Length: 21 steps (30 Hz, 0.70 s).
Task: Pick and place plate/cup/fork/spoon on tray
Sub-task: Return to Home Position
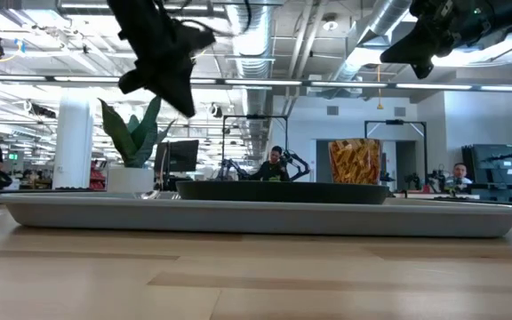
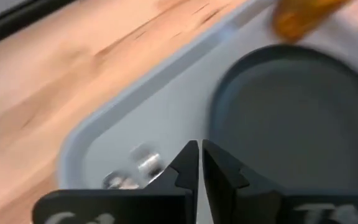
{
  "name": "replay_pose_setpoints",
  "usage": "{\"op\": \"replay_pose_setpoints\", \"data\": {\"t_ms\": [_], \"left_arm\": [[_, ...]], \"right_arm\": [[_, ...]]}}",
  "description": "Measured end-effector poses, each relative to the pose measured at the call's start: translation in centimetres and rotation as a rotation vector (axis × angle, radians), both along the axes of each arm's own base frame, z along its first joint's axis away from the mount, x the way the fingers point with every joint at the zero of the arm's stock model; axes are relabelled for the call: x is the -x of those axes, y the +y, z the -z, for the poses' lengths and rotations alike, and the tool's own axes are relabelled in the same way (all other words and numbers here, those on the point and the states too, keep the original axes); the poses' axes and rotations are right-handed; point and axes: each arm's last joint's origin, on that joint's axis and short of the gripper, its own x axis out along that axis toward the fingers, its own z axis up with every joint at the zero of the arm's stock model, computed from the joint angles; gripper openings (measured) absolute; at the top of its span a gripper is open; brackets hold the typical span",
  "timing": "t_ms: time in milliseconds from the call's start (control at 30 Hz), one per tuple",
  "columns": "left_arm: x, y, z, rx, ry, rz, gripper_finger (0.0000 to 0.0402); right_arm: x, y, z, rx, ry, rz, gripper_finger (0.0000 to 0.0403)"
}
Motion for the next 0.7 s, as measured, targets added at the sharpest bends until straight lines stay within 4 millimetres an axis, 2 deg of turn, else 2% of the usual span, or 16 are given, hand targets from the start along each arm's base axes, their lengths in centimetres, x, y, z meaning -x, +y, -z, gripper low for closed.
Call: {"op": "replay_pose_setpoints", "data": {"t_ms": [200, 367, 533, 700], "left_arm": [[1.5, -2.4, -0.1, -0.044, -0.236, 0.162, 0.0001], [3.9, -3.9, 0.6, -0.076, -0.332, 0.251, 0.0], [6.9, -3.8, 1.4, -0.088, -0.409, 0.281, 0.0], [9.9, -3.4, 2.5, -0.096, -0.588, 0.396, 0.0]], "right_arm": [[0.0, 0.0, -0.1, -0.002, -0.007, 0.0, 0.0006], [-0.1, 0.1, -0.4, -0.002, -0.041, -0.063, 0.0006], [-0.3, 0.6, -0.6, -0.089, -0.076, -0.109, 0.0004], [-0.9, 1.4, -1.6, -0.022, -0.171, -0.114, 0.0003]]}}
